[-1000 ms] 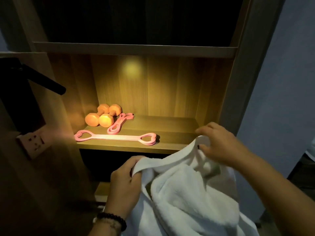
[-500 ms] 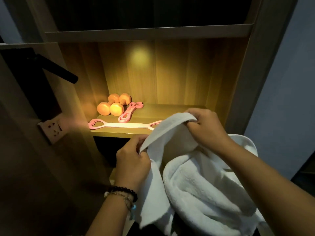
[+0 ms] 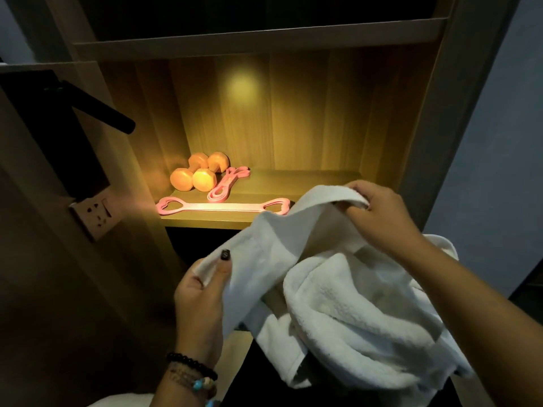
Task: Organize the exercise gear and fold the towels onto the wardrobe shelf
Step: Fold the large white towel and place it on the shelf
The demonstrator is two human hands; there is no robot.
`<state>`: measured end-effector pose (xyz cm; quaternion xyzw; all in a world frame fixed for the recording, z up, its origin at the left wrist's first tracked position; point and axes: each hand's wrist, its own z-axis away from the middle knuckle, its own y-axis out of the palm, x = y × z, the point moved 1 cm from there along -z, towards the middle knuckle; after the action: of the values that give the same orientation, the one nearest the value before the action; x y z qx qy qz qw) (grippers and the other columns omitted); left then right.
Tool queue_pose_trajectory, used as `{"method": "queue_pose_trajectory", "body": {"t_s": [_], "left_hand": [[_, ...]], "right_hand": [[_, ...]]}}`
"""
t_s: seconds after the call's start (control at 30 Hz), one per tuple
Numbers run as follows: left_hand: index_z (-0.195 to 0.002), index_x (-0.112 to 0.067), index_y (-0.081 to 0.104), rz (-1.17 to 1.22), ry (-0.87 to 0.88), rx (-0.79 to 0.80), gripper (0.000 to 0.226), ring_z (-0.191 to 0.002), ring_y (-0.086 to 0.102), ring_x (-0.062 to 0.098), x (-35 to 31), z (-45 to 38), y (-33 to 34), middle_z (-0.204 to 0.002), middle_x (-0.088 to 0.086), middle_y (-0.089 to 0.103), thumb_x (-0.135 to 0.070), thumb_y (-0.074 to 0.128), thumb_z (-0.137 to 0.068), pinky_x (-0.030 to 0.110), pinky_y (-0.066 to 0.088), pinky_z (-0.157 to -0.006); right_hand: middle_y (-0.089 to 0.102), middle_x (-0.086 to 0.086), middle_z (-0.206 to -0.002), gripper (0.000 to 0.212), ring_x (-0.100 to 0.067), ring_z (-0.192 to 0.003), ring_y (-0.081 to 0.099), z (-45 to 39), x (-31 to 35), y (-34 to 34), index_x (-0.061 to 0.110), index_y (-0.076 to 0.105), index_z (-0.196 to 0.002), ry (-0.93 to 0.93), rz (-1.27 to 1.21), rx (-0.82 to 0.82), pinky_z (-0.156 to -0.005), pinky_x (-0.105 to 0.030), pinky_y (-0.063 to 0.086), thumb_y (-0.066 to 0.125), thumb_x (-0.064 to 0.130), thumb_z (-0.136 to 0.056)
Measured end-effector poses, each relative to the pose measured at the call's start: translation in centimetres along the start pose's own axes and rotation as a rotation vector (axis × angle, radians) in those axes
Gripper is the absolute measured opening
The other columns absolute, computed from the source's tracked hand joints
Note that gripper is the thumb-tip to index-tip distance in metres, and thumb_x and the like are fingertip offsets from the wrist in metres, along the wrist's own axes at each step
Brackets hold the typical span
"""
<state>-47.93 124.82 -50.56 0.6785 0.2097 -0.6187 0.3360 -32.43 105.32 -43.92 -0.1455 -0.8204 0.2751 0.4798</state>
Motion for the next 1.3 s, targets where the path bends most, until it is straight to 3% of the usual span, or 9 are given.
{"method": "queue_pose_trajectory", "body": {"t_s": [0.1, 0.2, 0.4, 0.53, 0.67, 0.73, 0.93, 1.13, 1.3], "left_hand": [[-0.092, -0.029, 0.061, 0.113, 0.022, -0.021, 0.019, -0.087, 0.066, 0.019, -1.8, 0.3, 0.4, -0.097, -0.001, 0.067, -0.042, 0.061, -0.078, 0.039, 0.056, -0.072], [-0.090, -0.025, 0.059, 0.069, 0.190, 0.046, 0.019, -0.087, 0.067, 0.016, -2.5, 0.5, 1.3, -0.096, 0.003, 0.066, -0.041, 0.057, -0.079, 0.029, 0.057, -0.065], [-0.095, -0.030, 0.050, -0.159, 0.441, 0.088, 0.017, -0.081, 0.060, -0.002, -1.3, 0.9, 3.5, -0.091, -0.015, 0.059, -0.038, 0.063, -0.087, 0.013, 0.051, -0.061], [-0.110, -0.029, 0.057, -0.211, 0.442, 0.355, 0.050, -0.091, 0.064, 0.006, -0.4, 1.0, 3.4, -0.104, -0.016, 0.064, -0.044, 0.073, -0.066, 0.018, 0.054, -0.067], [-0.116, -0.052, 0.052, -0.666, 0.524, 0.580, 0.068, -0.106, 0.059, -0.003, -0.1, 1.5, 3.7, -0.114, -0.030, 0.060, -0.060, 0.076, -0.054, 0.024, 0.052, -0.084], [-0.109, -0.060, 0.049, -0.801, 0.598, 0.541, 0.053, -0.097, 0.061, -0.003, 0.4, 1.6, 3.9, -0.106, -0.031, 0.061, -0.064, 0.068, -0.060, 0.028, 0.054, -0.080], [-0.088, -0.028, 0.065, -0.617, 0.659, 0.438, 0.017, -0.079, 0.063, 0.004, 1.1, 1.5, 3.9, -0.086, -0.013, 0.065, -0.038, 0.055, -0.079, 0.023, 0.052, -0.065], [-0.076, -0.011, 0.066, -0.227, 0.315, 0.141, 0.025, -0.069, 0.062, 0.025, 0.7, 1.0, 2.7, -0.076, 0.010, 0.065, -0.036, 0.068, -0.075, 0.036, 0.051, -0.060], [-0.078, -0.016, 0.067, -0.221, 0.224, -0.021, 0.007, -0.073, 0.063, 0.029, 0.1, 0.2, 1.3, -0.076, 0.004, 0.067, -0.017, 0.073, -0.081, 0.025, 0.050, -0.054]], "right_hand": [[0.066, 0.008, -0.095, 0.013, -0.008, -0.087, 0.060, 1.6, 1.1, 0.9, 0.027, 0.065, -0.102, -0.131, -0.038, 0.163, -0.078, -0.040, 0.053, 0.063, 0.025, -0.089], [0.066, 0.015, -0.089, 0.016, -0.004, -0.083, 0.060, 3.6, 2.0, 1.9, 0.038, 0.063, -0.098, -0.190, -0.142, 0.329, -0.074, -0.032, 0.052, 0.058, 0.024, -0.093], [0.065, 0.000, -0.084, 0.029, -0.020, -0.083, 0.061, 6.7, 2.1, 2.4, 0.017, 0.067, -0.089, -0.086, -0.264, 0.461, -0.079, -0.048, 0.051, 0.048, 0.038, -0.092], [0.061, 0.011, -0.076, 0.013, -0.005, -0.071, 0.056, 7.3, 1.1, 1.8, 0.026, 0.060, -0.084, 0.000, -0.279, 0.370, -0.065, -0.028, 0.049, 0.053, 0.036, -0.079], [0.055, 0.010, -0.060, 0.019, -0.002, -0.057, 0.048, 7.1, 0.8, 1.5, 0.023, 0.055, -0.066, 0.045, -0.301, 0.204, -0.055, -0.020, 0.038, 0.069, 0.024, -0.079], [0.057, 0.010, -0.060, 0.019, -0.002, -0.057, 0.050, 7.1, 1.1, 1.5, 0.023, 0.056, -0.064, 0.046, -0.232, 0.208, -0.054, -0.017, 0.039, 0.071, 0.021, -0.077], [0.064, 0.010, -0.068, 0.012, -0.005, -0.066, 0.057, 7.3, 0.4, 0.3, 0.026, 0.067, -0.075, -0.025, -0.088, 0.186, -0.057, -0.016, 0.042, 0.071, 0.015, -0.079], [0.064, 0.017, -0.076, 0.020, -0.002, -0.069, 0.057, 7.5, -3.4, -1.8, 0.031, 0.068, -0.087, -0.046, 0.180, 0.061, -0.061, -0.025, 0.045, 0.061, 0.011, -0.087], [0.065, 0.012, -0.082, 0.022, -0.008, -0.075, 0.059, 7.3, -5.4, -4.7, 0.034, 0.064, -0.084, 0.086, -0.036, -0.186, -0.065, -0.026, 0.050, 0.063, 0.013, -0.089]]}}
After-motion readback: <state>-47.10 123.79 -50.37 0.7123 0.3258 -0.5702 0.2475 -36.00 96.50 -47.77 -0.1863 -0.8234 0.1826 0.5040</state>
